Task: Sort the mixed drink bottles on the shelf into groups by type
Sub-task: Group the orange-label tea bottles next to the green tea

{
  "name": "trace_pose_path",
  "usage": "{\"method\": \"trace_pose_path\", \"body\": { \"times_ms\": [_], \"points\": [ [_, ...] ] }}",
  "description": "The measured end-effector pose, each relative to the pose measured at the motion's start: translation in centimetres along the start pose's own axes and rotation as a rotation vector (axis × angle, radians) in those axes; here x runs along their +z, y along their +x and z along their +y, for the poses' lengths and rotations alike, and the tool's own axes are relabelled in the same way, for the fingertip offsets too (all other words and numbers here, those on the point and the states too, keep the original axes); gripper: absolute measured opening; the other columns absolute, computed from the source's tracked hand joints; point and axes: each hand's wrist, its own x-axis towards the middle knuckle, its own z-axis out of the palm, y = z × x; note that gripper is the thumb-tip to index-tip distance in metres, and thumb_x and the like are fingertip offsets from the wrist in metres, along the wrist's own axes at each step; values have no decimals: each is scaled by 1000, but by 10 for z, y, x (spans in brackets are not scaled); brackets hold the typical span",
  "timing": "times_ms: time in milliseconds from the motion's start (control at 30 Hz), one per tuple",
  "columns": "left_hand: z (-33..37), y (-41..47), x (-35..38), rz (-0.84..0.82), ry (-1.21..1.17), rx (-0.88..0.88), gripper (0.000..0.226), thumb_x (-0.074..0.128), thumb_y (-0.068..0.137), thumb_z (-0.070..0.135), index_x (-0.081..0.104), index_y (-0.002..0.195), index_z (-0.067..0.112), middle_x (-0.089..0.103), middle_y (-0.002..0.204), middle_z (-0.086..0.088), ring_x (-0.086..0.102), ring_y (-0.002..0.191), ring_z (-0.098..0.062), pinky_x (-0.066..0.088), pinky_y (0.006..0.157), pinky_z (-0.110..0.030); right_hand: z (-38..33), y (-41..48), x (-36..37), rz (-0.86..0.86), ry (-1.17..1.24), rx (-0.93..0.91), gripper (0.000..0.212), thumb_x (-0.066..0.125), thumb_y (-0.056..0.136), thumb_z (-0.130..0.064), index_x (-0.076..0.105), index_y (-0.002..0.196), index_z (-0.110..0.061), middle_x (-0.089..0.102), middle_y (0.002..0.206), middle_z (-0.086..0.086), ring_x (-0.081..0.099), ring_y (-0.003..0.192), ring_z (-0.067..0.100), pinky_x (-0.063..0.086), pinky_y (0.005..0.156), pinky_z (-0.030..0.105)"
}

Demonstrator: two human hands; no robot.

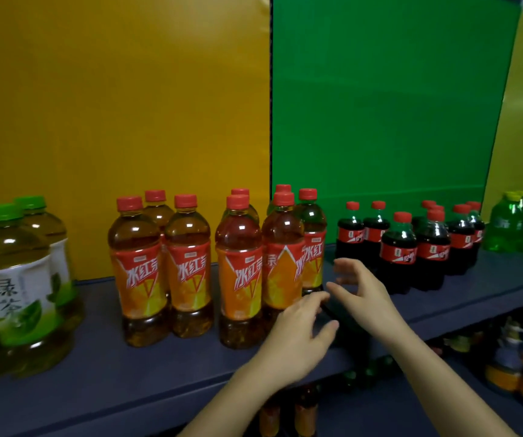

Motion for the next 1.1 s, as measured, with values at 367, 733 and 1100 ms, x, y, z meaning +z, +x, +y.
{"method": "trace_pose_path", "body": {
  "times_ms": [367, 733, 1100],
  "points": [
    [-12, 32, 7, 105, -15, -252, 61, 53, 92, 32, 15, 140, 30, 39, 134, 12, 38, 129, -6, 33, 107, -23, 26, 67, 16, -295, 216, -17, 60, 74, 75, -28, 41, 125, -24, 55, 106, -17, 54, 95, -5, 44, 69, 4],
    [-38, 63, -8, 215, -75, -514, 74, 44, 96, 32, -7, 148, 18, 4, 158, -1, 11, 144, -15, 16, 118, -38, 52, 86, 11, -394, 400, -116, 53, 76, 71, -24, 46, 114, -31, 59, 107, -18, 57, 94, -11, 45, 72, 4],
    [-40, 117, -11, 466, -218, -536, 83, 74, 77, 21, 24, 142, 16, 47, 133, 1, 44, 123, -12, 39, 102, -33, 78, 120, 12, -231, 393, -72, 56, 78, 70, -26, 48, 118, -22, 58, 98, -18, 55, 90, -6, 47, 76, 14]
  ]
}}
